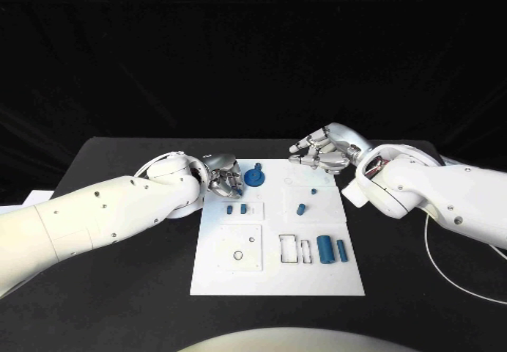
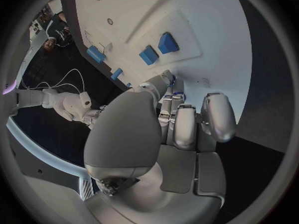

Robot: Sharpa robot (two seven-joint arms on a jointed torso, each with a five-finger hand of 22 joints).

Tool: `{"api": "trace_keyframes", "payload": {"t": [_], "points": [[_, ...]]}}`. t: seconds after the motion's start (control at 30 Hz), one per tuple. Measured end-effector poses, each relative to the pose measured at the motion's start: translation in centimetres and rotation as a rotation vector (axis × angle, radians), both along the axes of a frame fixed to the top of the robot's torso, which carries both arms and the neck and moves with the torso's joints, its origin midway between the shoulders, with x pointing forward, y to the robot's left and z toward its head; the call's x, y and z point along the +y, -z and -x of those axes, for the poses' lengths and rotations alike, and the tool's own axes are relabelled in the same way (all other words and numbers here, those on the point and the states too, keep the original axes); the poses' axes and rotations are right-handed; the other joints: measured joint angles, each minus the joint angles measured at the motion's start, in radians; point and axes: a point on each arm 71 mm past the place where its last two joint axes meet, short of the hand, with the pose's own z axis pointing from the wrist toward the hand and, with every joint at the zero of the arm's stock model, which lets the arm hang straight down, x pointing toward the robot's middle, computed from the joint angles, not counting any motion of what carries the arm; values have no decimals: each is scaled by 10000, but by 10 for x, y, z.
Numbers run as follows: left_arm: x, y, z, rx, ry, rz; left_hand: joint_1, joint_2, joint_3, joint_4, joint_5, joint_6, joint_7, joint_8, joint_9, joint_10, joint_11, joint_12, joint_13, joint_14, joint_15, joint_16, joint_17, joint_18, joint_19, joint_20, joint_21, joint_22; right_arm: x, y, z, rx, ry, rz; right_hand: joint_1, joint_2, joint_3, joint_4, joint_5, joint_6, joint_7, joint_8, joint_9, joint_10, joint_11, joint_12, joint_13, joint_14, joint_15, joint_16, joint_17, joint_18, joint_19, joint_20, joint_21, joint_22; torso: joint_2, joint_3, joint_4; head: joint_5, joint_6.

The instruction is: Assemble the parts on the task board

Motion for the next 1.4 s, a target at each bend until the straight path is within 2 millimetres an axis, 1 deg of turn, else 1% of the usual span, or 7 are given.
{"api": "trace_keyframes", "payload": {"t": [0.73, 0.87, 0.93, 1.1, 1.33, 1.37, 1.4], "points": [[0, 1, -1, 83, 82, -239, -146, -146, 28, -28, 1, -3, -1, -41, -5, -1, 1, -130, 9, 0, 0, 0, -71, 0, 0, 0, -1, 7, 0, 1, -1, 88, -69, 47, 0, 0, 0, 0, 0, 0, 0, 0, 0, 0, 0, 0, -1, 0, 0, 0, -3, 0, -5, -5, 0, -8, 1, -9, 12, -10, -34], [1, 3, -1, 134, 73, -293, -301, -300, 155, -41, 7, -728, 179, -509, -158, -306, 216, -435, -46, -28, 77, 0, -119, 2, 0, 0, -1, 7, 0, 1, -1, 91, -65, 51, 0, 0, 0, 0, 0, 0, 0, 0, 0, 0, 0, 0, -35, 0, 0, -11, -23, 0, -37, -37, -13, -34, 0, -9, 12, -1, -34], [2, 4, -1, 164, 58, -318, -384, -383, 221, -54, 6, -1061, 236, -701, -196, -577, 283, -585, -110, -9, 119, 0, -153, 0, 18, 93, -68, 7, 0, 1, -1, 91, -61, 52, 0, 0, 0, 0, 0, 0, 0, 0, 0, 0, 0, 0, -54, 0, 0, -38, -30, -1, -37, -37, -41, -48, -1, -9, 12, 0, -35], [3, 4, -1, 178, 35, -337, -474, -473, 287, -65, 7, -1287, 323, -735, -196, -896, 428, -614, -176, -3, 185, 0, -177, 1, 18, 163, -310, 6, -1, 1, -1, 92, -44, 59, 0, 0, 0, 0, 0, 0, 0, 0, 0, -73, 0, 0, -77, 0, 0, -38, -41, 0, -37, -37, -41, -70, -5, -8, 9, 6, -35], [5, 4, -1, 181, -7, -348, -473, -473, 303, -80, 7, -1322, 358, -735, -196, -984, 445, -614, -186, -36, 218, 0, -220, 0, 18, 163, -405, 5, -5, 2, -2, 94, 43, 92, 3, 3, 0, 0, 0, -18, -17, 0, 0, -311, 28, -425, -421, 0, 0, -118, -101, 0, -109, -39, -119, -159, -5, -7, 6, 8, -35], [6, 4, -1, 181, -14, -349, -473, -473, 317, -95, 7, -1323, 358, -735, -196, -984, 445, -613, -186, -36, 218, 0, -232, 1, 19, 163, -405, 5, -6, 2, -2, 92, 68, 105, 60, 60, 0, 0, 0, -36, -35, 0, 0, -533, 50, -743, -679, 0, 0, -222, -216, 27, -223, -33, -208, -296, -4, -7, 6, 9, -32], [7, 4, -1, 181, -21, -350, -473, -473, 318, -95, 7, -1323, 358, -735, -196, -984, 445, -613, -185, -37, 218, 0, -233, 1, 19, 163, -405, 5, -8, 2, -3, 83, 98, 129, 97, 77, 5, 5, 0, -112, 2, 0, 0, -755, 60, -1003, -877, 0, 0, -419, -446, 170, -365, -24, -337, -509, -4, -7, 6, 12, -30]]}}
